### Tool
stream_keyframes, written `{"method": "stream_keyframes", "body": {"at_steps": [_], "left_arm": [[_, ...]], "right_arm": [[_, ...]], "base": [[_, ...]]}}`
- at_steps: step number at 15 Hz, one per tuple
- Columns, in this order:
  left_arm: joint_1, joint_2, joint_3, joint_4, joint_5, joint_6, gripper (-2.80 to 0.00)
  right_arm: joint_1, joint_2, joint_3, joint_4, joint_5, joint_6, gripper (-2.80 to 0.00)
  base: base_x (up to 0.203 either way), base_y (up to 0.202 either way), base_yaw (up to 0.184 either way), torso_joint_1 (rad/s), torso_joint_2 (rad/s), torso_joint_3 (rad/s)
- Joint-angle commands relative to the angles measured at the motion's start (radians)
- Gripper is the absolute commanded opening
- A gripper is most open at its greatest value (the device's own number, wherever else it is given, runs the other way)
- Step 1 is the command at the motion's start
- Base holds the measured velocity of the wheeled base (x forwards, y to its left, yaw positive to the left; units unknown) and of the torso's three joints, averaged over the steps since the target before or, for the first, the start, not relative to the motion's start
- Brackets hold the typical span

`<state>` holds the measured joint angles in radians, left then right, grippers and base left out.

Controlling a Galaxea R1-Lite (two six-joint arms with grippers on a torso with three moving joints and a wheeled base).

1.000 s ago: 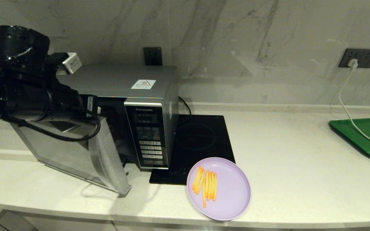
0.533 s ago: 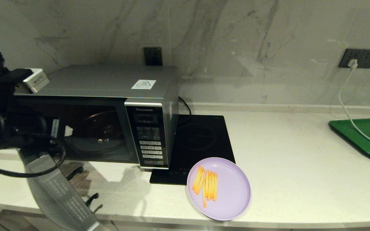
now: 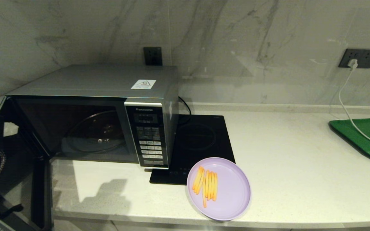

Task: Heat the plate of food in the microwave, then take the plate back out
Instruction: Open the microwave oven

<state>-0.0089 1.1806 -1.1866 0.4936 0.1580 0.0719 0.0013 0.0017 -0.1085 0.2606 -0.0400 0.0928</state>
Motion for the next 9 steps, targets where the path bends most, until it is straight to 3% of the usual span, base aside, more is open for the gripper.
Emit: {"method": "stream_keyframes", "body": {"at_steps": [1, 3, 9], "left_arm": [[0.122, -0.032, -0.008, 0.01, -0.006, 0.04, -2.8], [0.177, -0.056, -0.001, 0.06, -0.011, 0.058, -2.8], [0.292, -0.054, 0.041, 0.063, -0.009, 0.061, -2.8]], "right_arm": [[0.0, 0.0, 0.0, 0.002, 0.0, 0.001, -2.8], [0.0, 0.0, 0.0, 0.002, 0.0, 0.001, -2.8], [0.002, 0.0, 0.0, 0.002, 0.0, 0.001, -2.8]], "base": [[0.0, 0.0, 0.0, 0.0, 0.0, 0.0], [0.0, 0.0, 0.0, 0.0, 0.0, 0.0], [0.0, 0.0, 0.0, 0.0, 0.0, 0.0]]}}
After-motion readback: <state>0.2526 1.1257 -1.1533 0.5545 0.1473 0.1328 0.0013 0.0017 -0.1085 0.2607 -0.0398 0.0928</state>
